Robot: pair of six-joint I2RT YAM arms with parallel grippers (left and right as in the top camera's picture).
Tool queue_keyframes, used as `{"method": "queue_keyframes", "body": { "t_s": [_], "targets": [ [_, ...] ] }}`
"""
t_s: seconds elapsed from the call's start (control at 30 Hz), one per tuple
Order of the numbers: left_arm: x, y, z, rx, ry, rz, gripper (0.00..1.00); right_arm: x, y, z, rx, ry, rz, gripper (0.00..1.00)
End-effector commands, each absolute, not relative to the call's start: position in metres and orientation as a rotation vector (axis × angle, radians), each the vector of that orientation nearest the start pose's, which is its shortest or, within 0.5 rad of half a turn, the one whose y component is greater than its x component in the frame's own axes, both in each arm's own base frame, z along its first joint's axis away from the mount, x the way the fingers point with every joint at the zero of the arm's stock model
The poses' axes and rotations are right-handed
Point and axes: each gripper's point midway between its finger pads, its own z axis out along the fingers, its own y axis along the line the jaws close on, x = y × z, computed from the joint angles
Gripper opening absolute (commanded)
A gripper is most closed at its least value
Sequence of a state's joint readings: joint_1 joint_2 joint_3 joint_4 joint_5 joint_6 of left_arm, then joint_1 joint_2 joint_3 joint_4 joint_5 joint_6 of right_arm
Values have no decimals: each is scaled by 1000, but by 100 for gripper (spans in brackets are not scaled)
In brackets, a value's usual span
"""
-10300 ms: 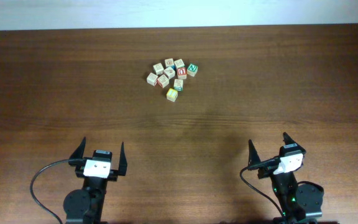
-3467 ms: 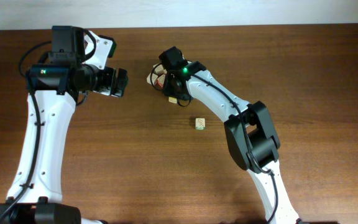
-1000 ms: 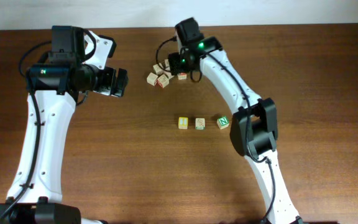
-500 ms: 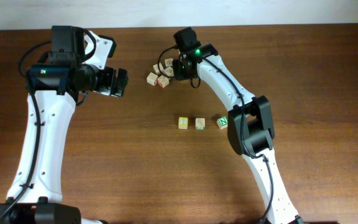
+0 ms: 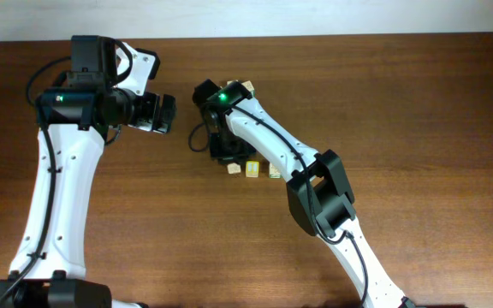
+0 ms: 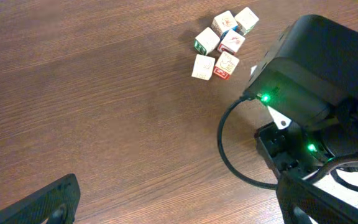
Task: Rotate 4 blocks
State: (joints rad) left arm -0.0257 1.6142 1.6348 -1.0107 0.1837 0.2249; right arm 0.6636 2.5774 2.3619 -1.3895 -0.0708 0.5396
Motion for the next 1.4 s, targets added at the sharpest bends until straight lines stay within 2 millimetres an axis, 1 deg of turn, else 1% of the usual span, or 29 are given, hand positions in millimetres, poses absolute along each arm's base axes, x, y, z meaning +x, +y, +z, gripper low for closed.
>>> {"method": "queue_keyframes", "body": {
  "t_s": [0.0,0.03,0.07,0.13,0.17,0.2,0.23,0.27,0.3,0.37,0.4,0.43,0.47,0.5,0.53,0.57,0.6,0.63,0.7,0.73,0.83,0.87,0.9,0.93,0.97,1.07,1.17,1.27,1.37],
  "targets": [
    [411,-44,247,400,2491,-164,99,374,301,29,-157,3194,26,36],
    [411,-44,247,400,2491,-164,99,369,306,30,-158,3217,80,38],
    [411,-44,247,400,2491,-164,99,366,311,40,-167,3231,143,38],
    [411,-44,247,400,2491,-164,99,374,310,79,-219,3180,190,41],
    [411,-44,247,401,2491,-164,99,378,310,106,-227,3137,225,42],
    [411,-44,247,401,2491,-164,99,382,307,144,-259,3067,279,42],
    [411,-44,247,401,2491,-164,99,387,311,199,-332,2924,434,42],
    [411,-44,247,401,2491,-164,99,389,307,245,-317,2804,518,42],
    [411,-43,247,401,2491,-163,99,382,290,296,-328,2681,564,42],
    [411,-46,248,406,2484,-184,99,369,263,349,-342,2555,585,43],
    [408,-50,246,414,2492,-216,99,353,215,395,-265,2455,544,46],
    [392,-53,238,419,2560,-256,99,344,179,404,-181,2456,477,46],
    [391,-55,238,424,2559,-277,99,338,154,398,-114,2495,433,46],
    [389,-62,239,435,2556,-328,99,332,124,378,-22,2576,371,45],
    [386,-69,239,428,2554,-392,99,328,101,347,46,2686,312,45],
    [386,-71,236,354,2578,-430,99,327,90,320,55,2774,270,45],
    [385,-72,226,301,2613,-451,99,332,85,278,36,2879,228,41],
    [386,-72,214,257,2653,-459,89,337,85,254,33,2918,208,36],
    [394,-68,184,120,2752,-451,80,344,86,198,11,2990,188,29],
    [399,-69,161,102,2805,-457,70,347,85,157,4,3020,163,25],
    [409,-77,128,118,2860,-466,49,353,86,90,-65,3001,160,14],
    [412,-80,120,131,2870,-459,40,352,86,68,-64,3012,159,13],
    [415,-77,114,103,2885,-384,31,353,86,55,-69,3022,157,13],
    [418,-65,109,30,2896,-221,24,355,87,37,-70,3051,151,11],
    [419,-61,109,-5,2893,-142,19,355,87,27,-68,3072,148,10],
    [418,-69,108,-30,2893,-126,13,348,95,13,-54,3126,222,10],
    [405,-87,97,37,2932,-127,14,344,113,5,49,3152,297,9],
    [399,-89,89,46,2951,-124,17,346,138,3,-30,3120,310,10],
    [399,-89,88,50,2953,-124,19,349,153,3,-94,3085,318,10]
  ]
}}
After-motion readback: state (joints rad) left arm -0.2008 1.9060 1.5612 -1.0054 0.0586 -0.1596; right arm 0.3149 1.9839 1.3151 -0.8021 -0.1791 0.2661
